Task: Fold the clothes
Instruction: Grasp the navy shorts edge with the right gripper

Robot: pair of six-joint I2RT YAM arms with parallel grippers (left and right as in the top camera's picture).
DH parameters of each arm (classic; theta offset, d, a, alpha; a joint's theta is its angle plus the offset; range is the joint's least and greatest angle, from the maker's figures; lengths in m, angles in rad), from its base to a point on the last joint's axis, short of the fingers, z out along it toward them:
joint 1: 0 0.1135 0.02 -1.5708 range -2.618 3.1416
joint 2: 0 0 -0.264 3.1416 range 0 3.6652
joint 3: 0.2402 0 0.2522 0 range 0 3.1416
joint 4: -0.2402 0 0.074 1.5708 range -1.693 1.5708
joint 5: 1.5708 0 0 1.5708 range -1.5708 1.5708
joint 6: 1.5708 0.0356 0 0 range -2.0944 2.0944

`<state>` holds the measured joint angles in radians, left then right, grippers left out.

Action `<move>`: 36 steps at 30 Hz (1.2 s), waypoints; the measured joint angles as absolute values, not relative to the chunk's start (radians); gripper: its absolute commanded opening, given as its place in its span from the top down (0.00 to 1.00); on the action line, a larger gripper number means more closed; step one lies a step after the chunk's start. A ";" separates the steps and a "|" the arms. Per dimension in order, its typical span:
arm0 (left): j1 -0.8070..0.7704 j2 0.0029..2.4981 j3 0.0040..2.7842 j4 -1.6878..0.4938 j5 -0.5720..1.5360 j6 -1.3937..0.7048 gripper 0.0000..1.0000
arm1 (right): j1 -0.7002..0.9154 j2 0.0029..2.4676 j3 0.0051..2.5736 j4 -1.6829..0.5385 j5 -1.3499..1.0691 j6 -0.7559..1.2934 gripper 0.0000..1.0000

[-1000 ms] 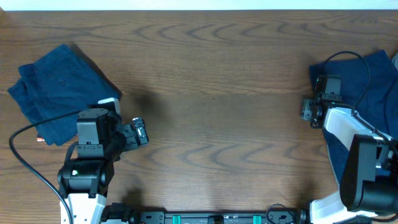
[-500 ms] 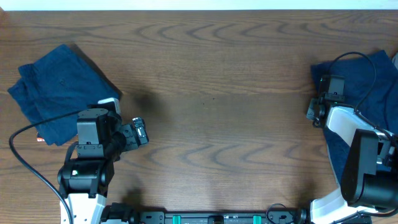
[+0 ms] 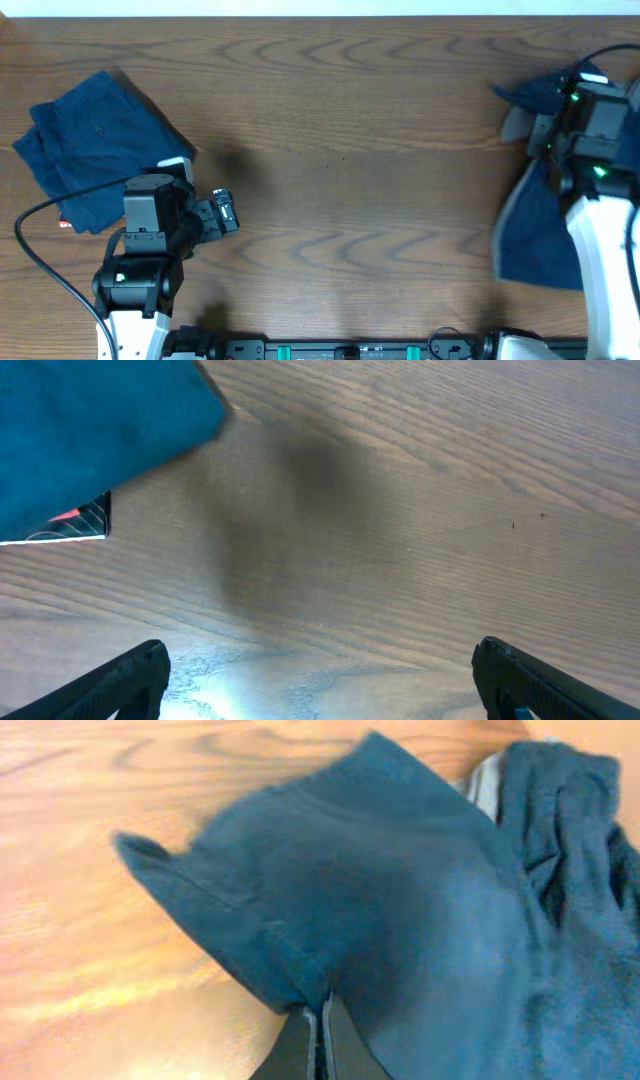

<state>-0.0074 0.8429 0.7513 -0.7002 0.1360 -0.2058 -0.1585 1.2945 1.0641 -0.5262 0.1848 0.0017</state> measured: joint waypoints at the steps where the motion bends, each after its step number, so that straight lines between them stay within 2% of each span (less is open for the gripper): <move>1: -0.007 0.844 0.751 -0.700 0.136 -0.206 0.02 | -0.158 1.275 1.065 -0.572 0.159 -0.006 0.95; 2: -0.007 0.845 0.751 -0.700 0.136 -0.206 0.02 | -0.158 1.259 1.065 -0.617 0.126 -0.009 0.92; 4: -0.007 0.850 0.751 -0.700 0.136 -0.206 0.02 | -0.158 1.246 1.061 -0.662 0.077 -0.020 0.91; 10: -0.007 0.868 0.751 -0.700 0.136 -0.206 0.02 | -0.147 1.245 1.059 -0.665 0.039 -0.033 0.93; 12: -0.007 0.872 0.751 -0.700 0.136 -0.206 0.02 | -0.146 1.245 1.059 -0.667 0.036 -0.035 0.91; 14: -0.007 0.876 0.751 -0.700 0.136 -0.206 0.02 | -0.146 1.245 1.059 -0.667 0.033 -0.035 0.78; 16: -0.007 0.879 0.751 -0.701 0.136 -0.206 0.02 | -0.146 1.245 1.059 -0.670 0.031 -0.030 0.56; 19: -0.007 0.880 0.751 -0.701 0.136 -0.206 0.02 | -0.146 1.248 1.059 -0.712 0.012 -0.035 0.47; 25: -0.007 0.881 0.751 -0.700 0.136 -0.206 0.02 | -0.146 1.316 1.010 -0.853 -0.012 0.046 0.43; 36: -0.007 0.881 0.751 -0.699 0.136 -0.206 0.02 | -0.146 1.433 0.720 -0.691 0.035 0.136 0.41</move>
<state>-0.0074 0.8810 0.7513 -0.6991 0.1360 -0.2058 -0.1455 1.4334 0.7197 -0.6907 0.0349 0.1360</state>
